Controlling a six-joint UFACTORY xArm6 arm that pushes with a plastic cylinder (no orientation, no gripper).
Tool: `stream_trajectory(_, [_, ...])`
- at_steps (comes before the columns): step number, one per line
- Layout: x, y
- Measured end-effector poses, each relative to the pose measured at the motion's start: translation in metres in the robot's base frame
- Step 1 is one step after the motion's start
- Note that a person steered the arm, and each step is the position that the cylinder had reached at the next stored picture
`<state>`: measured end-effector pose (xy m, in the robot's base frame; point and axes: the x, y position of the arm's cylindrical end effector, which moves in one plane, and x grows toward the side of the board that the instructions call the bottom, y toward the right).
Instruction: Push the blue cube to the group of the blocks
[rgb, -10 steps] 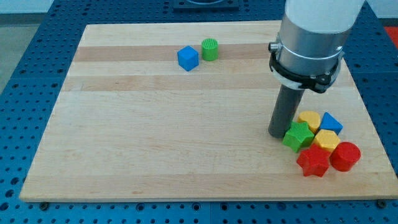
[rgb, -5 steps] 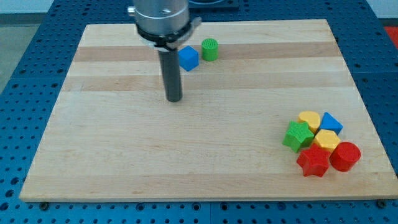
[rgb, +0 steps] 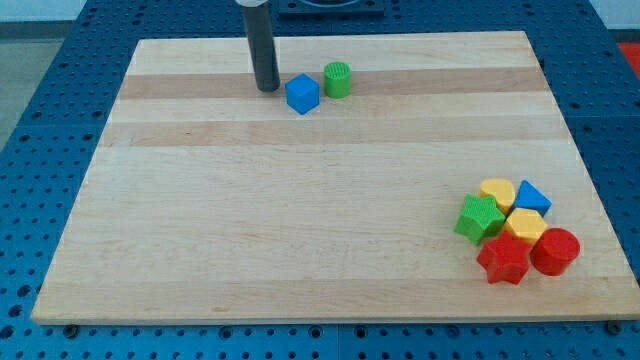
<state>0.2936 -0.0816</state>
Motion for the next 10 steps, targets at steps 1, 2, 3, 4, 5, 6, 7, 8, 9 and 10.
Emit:
stream_trajectory(1, [0.002,0.014])
stream_trajectory(2, [0.015,0.025])
stream_trajectory(3, [0.026,0.041])
stream_trajectory(4, [0.04,0.064])
stream_trajectory(5, [0.057,0.081])
stream_trajectory(6, [0.076,0.102])
stream_trajectory(7, [0.095,0.121])
stream_trajectory(8, [0.116,0.132])
stream_trajectory(9, [0.137,0.137])
stream_trajectory(10, [0.157,0.137])
